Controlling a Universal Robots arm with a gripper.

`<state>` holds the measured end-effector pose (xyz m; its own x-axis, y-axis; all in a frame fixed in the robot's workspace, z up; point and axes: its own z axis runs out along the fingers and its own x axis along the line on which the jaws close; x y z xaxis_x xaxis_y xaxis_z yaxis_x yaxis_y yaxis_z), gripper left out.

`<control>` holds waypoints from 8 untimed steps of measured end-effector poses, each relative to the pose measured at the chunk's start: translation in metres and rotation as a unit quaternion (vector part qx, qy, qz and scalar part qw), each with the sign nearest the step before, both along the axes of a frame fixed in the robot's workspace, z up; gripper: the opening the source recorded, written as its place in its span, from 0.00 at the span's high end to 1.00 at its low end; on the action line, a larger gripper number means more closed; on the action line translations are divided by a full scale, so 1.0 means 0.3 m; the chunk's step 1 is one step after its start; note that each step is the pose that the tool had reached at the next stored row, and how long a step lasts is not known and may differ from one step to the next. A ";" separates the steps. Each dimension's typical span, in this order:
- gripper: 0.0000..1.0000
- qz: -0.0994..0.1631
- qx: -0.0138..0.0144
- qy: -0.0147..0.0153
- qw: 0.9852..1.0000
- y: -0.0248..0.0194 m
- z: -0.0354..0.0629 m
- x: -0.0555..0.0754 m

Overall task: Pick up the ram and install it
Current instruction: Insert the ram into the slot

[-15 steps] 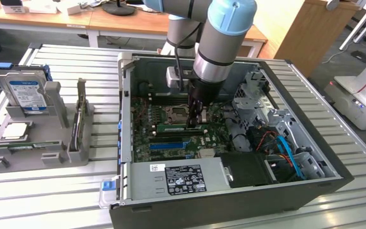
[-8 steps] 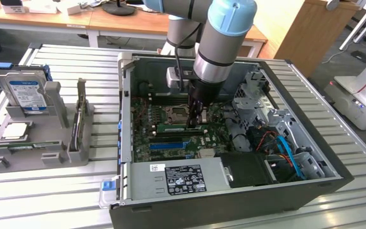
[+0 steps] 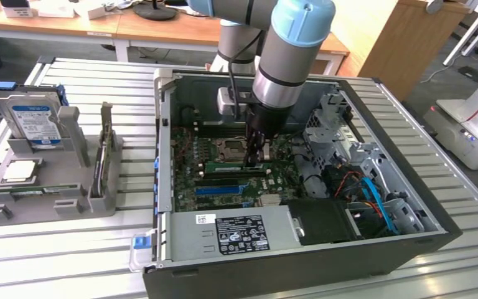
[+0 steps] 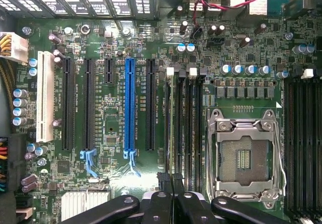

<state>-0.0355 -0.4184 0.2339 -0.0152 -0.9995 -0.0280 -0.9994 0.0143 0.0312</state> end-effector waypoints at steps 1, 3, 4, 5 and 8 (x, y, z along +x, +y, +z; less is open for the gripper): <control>0.88 0.000 0.000 0.000 1.000 0.000 0.000 0.000; 0.88 0.000 0.000 0.000 1.000 0.000 0.000 -0.001; 0.88 0.000 0.000 0.000 1.000 0.000 0.000 -0.001; 0.88 0.000 0.000 0.000 1.000 0.000 0.000 -0.001; 0.88 0.000 0.000 0.000 1.000 0.000 -0.001 -0.001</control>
